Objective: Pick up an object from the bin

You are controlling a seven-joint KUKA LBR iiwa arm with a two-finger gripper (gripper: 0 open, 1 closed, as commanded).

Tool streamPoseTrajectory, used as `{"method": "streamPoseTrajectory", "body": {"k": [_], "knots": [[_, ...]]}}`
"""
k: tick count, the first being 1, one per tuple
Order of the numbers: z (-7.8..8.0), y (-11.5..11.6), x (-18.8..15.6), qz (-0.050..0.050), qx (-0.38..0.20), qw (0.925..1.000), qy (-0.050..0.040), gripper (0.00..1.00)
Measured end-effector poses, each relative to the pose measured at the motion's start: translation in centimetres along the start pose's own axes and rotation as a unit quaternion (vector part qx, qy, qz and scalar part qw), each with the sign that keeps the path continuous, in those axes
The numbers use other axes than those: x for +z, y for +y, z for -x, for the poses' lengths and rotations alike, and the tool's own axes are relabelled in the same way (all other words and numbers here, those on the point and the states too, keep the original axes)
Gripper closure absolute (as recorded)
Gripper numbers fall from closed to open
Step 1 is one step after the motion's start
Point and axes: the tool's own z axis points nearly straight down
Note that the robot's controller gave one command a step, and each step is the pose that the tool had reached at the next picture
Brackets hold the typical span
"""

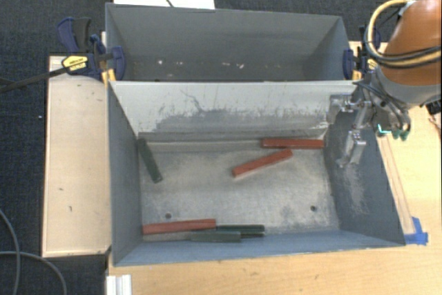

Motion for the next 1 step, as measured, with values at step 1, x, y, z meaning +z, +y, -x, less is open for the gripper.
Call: {"method": "streamPoseTrajectory", "body": {"k": [1], "knots": [[0.16,0.04,-0.45,-0.001,-0.002,1.0000,-0.0039,0.00]]}}
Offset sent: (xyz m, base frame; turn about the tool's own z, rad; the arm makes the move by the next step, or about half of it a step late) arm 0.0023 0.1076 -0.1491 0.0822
